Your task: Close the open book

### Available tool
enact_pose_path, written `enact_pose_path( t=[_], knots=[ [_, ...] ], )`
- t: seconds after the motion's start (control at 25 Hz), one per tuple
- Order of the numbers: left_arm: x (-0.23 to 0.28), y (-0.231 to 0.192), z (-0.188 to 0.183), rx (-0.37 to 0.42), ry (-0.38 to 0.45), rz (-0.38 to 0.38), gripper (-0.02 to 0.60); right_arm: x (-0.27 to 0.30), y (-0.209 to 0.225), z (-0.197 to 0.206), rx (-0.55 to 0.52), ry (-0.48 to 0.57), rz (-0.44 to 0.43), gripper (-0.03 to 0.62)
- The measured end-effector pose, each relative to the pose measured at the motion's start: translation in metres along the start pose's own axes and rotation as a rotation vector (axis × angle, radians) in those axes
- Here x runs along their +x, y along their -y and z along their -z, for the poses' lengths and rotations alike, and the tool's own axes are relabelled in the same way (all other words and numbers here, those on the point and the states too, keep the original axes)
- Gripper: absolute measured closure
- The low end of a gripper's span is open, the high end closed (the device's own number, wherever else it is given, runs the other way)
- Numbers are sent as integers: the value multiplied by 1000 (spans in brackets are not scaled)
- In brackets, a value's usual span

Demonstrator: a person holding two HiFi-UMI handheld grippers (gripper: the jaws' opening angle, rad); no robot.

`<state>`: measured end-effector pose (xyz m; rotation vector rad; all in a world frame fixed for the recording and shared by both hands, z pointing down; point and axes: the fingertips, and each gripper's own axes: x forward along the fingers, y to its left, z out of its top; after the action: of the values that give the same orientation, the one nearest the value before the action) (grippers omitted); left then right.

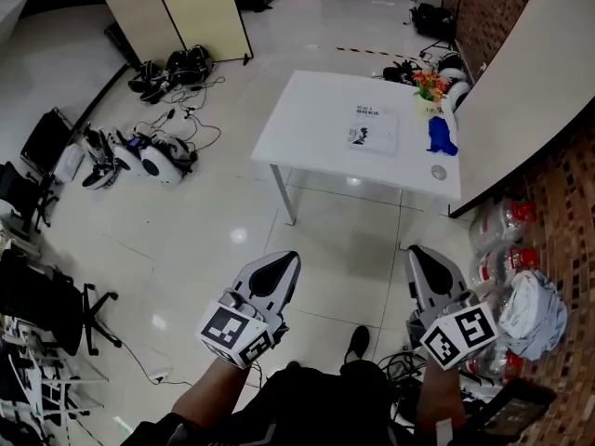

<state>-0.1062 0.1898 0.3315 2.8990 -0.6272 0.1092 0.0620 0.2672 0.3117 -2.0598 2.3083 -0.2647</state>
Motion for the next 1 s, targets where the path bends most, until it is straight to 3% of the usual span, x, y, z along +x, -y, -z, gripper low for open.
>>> enact_pose_path(
  t=[0.2, 0.4, 0.72, 1.0],
  knots=[
    [-77, -6, 19, -26, 41, 69, 588, -24, -82, 18, -7, -21, 74, 592],
    [-141, 2, 29, -28, 10, 117, 588, -58, -153, 28, 6, -35, 96, 592],
    [-183, 87, 26, -6, 25, 149, 588, -150, -175, 31, 12, 13, 121, 592],
    [-204, 196, 23, 58, 23, 127, 587, -249, -168, 27, 7, 47, 77, 592]
  ],
)
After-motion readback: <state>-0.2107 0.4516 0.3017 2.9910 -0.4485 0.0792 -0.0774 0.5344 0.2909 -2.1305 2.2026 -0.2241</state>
